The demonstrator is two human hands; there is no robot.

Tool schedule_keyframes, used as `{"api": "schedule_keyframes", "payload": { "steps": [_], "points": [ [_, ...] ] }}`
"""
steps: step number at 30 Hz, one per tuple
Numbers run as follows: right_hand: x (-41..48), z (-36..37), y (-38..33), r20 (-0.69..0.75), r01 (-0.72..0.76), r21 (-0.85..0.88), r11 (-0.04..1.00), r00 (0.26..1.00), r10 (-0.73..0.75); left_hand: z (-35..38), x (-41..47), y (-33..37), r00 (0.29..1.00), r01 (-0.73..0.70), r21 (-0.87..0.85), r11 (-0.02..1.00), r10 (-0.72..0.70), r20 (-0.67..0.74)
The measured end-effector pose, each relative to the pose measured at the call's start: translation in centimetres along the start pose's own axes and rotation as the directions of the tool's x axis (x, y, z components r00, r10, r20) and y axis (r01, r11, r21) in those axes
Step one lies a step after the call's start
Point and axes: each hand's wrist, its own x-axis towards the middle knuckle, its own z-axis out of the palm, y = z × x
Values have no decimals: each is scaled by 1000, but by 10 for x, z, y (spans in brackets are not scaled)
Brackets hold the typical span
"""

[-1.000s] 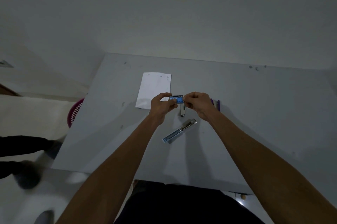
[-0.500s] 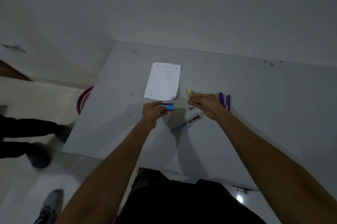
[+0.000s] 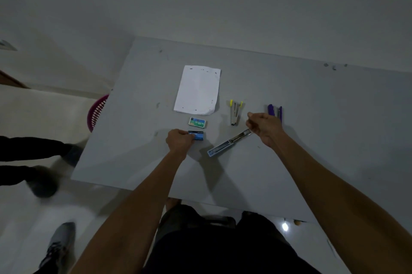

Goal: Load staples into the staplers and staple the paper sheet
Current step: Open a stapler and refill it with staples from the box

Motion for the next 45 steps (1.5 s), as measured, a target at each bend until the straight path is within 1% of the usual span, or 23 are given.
{"api": "schedule_keyframes", "payload": {
  "steps": [3,6,7,9,11,13,14,16,18,20,21,23,24,26,28,30,32,34,37,39,41,43,45],
  "points": [
    [-2,-5,0,-40,23,-43,999,999,-25,0,-6,4,1000,-17,39,999,17,-3],
    [-4,-9,0,-52,31,-44,999,998,-34,1,-14,13,996,-54,105,993,60,-60],
    [-4,-11,-1,-59,31,-32,999,998,-33,2,-19,18,992,-85,145,986,98,-82],
    [-3,-15,-1,-71,24,-25,999,997,-26,5,-30,28,962,-218,248,944,251,-110],
    [-2,-19,-2,-68,17,-13,1000,998,-18,14,-40,35,889,-418,339,843,457,-40],
    [-1,-22,-1,-60,26,-17,1000,998,-27,29,-47,35,788,-599,382,703,602,127],
    [0,-24,0,-61,31,-40,999,998,-33,37,-50,34,741,-662,400,634,635,218],
    [5,-27,5,-76,43,-111,993,996,-52,51,-57,29,666,-737,455,499,650,366],
    [8,-33,8,-94,64,-213,975,992,-85,64,-61,23,613,-774,517,366,638,466],
    [13,-37,10,-132,70,-317,946,984,-118,72,-61,18,583,-785,567,251,610,537],
    [16,-41,12,-151,79,-357,931,979,-140,76,-60,15,577,-786,578,220,600,555],
    [17,-46,14,-157,123,-465,877,963,-218,80,-57,10,569,-789,580,202,596,567],
    [18,-49,16,-134,161,-558,814,950,-280,81,-57,9,567,-789,582,196,598,566],
    [21,-57,20,-22,243,-744,622,922,-387,84,-56,8,565,-787,589,184,599,567],
    [20,-61,24,118,309,-851,426,901,-417,86,-55,10,572,-781,596,188,597,562],
    [20,-62,30,238,365,-888,280,885,-401,91,-54,12,584,-775,600,199,589,558],
    [21,-60,36,324,411,-895,174,866,-381,94,-55,13,592,-772,599,210,580,560],
    [25,-58,41,350,413,-905,104,860,-370,97,-57,14,605,-771,589,242,566,560],
    [28,-54,43,382,421,-907,10,831,-404,97,-57,15,606,-777,568,272,571,554],
    [28,-52,43,409,435,-900,-40,807,-427,94,-58,17,604,-787,530,316,571,556],
    [28,-51,41,399,435,-900,-20,807,-435,90,-58,19,593,-802,484,350,561,578],
    [28,-50,38,377,449,-891,62,811,-448,84,-58,22,565,-824,442,354,571,596],
    [25,-49,34,338,470,-863,184,809,-481,77,-60,27,529,-848,394,353,596,604]
  ]
}}
